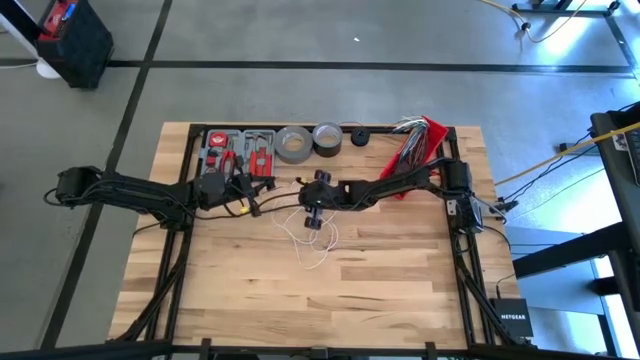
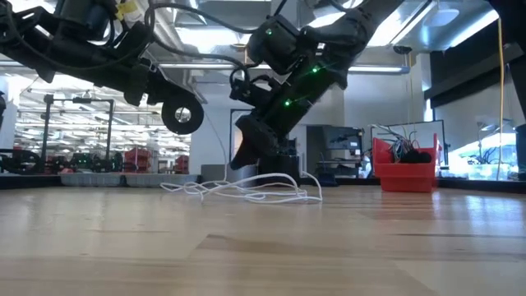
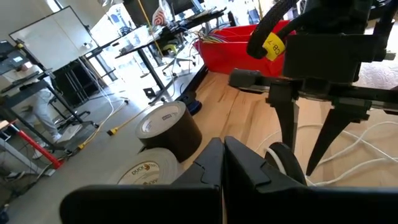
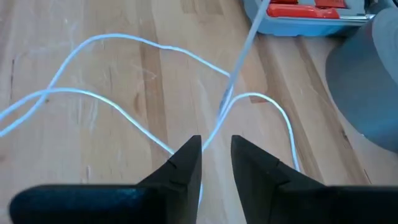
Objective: Coil cords
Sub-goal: Coil the white wire on the black spool
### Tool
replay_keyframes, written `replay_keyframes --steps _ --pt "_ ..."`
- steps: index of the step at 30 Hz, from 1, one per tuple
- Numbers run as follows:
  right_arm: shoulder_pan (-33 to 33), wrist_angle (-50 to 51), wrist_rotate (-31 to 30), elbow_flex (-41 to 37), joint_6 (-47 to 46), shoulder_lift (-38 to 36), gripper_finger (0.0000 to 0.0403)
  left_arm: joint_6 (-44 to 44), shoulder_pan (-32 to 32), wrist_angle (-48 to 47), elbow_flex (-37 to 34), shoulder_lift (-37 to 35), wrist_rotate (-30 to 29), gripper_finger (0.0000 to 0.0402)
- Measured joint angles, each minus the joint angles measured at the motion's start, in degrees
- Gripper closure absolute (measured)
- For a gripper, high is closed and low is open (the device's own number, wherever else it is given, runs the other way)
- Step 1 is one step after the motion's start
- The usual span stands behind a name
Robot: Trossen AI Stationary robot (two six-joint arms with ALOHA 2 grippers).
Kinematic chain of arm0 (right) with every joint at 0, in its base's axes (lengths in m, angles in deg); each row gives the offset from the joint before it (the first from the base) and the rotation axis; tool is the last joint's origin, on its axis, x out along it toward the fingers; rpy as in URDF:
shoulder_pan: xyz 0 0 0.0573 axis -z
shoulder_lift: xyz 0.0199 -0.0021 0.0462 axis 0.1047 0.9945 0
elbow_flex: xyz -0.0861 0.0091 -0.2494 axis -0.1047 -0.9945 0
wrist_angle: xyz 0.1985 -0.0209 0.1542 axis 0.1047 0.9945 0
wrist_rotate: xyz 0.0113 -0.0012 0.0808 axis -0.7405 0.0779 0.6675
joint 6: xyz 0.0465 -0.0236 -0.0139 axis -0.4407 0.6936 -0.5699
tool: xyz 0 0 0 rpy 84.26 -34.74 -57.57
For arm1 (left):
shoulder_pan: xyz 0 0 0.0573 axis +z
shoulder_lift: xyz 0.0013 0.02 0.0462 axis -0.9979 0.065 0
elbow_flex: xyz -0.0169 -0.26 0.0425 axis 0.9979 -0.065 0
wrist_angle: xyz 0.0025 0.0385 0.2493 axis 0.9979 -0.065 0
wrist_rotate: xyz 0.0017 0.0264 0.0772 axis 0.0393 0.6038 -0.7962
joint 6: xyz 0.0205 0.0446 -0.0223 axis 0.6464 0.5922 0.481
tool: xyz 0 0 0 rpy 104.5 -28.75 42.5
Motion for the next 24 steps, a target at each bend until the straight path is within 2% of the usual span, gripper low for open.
replay_keyframes --steps 10,15,18,22,24 --pt "0.0 -5.3 2.2 0.0 0.0 0.0 0.0314 0.0 0.0 0.0 0.0 0.0 0.0 0.0401" --pt "0.0 -5.5 0.3 0.0 -0.1 0.0 0.0315 -0.2 0.0 0.1 0.0 0.0 0.0 0.0402" --pt "0.0 -5.3 -1.9 0.0 0.1 0.0 0.0333 -0.4 0.0 0.1 0.0 0.0 0.0 0.0402" --pt "0.0 -5.2 -2.0 0.0 0.2 0.0 0.0385 -1.7 0.0 0.8 0.0 0.0 0.0 0.0402" --pt "0.0 -5.1 -2.0 0.0 0.2 0.0 0.0396 -2.0 0.0 1.2 0.0 0.0 0.0 0.0402"
